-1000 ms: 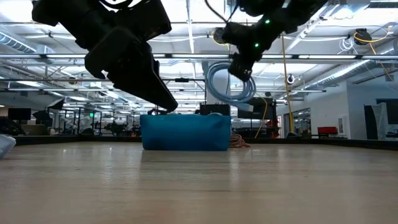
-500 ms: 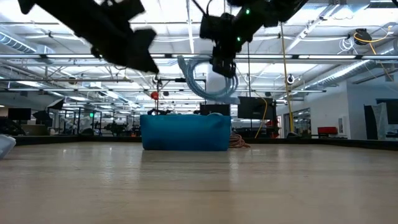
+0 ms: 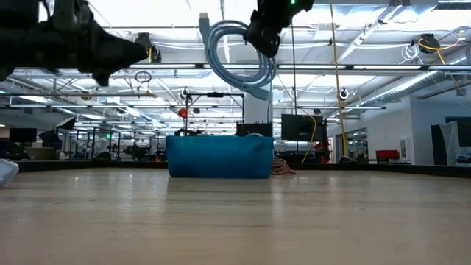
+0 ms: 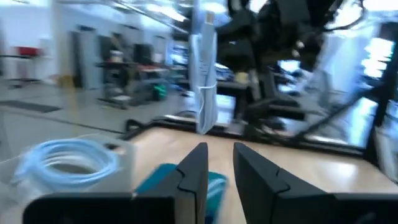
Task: Pick & Place USB Port
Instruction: Put the blue HDMI cable into the gray bin
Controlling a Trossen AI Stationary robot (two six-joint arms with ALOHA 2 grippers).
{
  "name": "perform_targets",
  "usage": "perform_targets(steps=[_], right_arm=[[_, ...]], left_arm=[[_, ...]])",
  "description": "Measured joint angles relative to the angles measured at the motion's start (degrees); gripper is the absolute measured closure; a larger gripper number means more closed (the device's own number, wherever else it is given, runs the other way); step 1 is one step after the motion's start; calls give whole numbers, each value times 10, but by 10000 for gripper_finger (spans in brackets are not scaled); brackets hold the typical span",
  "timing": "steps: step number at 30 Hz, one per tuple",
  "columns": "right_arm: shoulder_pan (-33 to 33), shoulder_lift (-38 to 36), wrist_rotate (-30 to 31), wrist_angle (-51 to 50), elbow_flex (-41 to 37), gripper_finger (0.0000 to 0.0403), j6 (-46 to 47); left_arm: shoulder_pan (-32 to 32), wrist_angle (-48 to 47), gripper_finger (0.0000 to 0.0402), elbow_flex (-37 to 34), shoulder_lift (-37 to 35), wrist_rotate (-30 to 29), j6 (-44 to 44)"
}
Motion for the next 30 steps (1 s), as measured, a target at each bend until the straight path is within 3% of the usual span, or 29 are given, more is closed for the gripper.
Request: perform_targets(steps=[3,6,10,15,19,23,30], right_arm=[[17,0,-2,-4,0,377,24],[25,0,-2,-22,0,377,59],[35,0,0,-29,0,377,96],[58,0,0,-32,0,377,107],[70,0,6,-37,0,377,119],[75,0,26,-41,0,377,116],[66,0,26,-86,0,377,140]], left_arm=[[22,-109,318,60,6,67,3],[30,-269,287,142,23,71,22],[36,-373,222,245,59,59,64],[60,-411,147,318,96,52,81],[90,-407,120,323,119,81,68],[109,-367,122,324,142,139,46],[111,-345,158,324,175,158,32]])
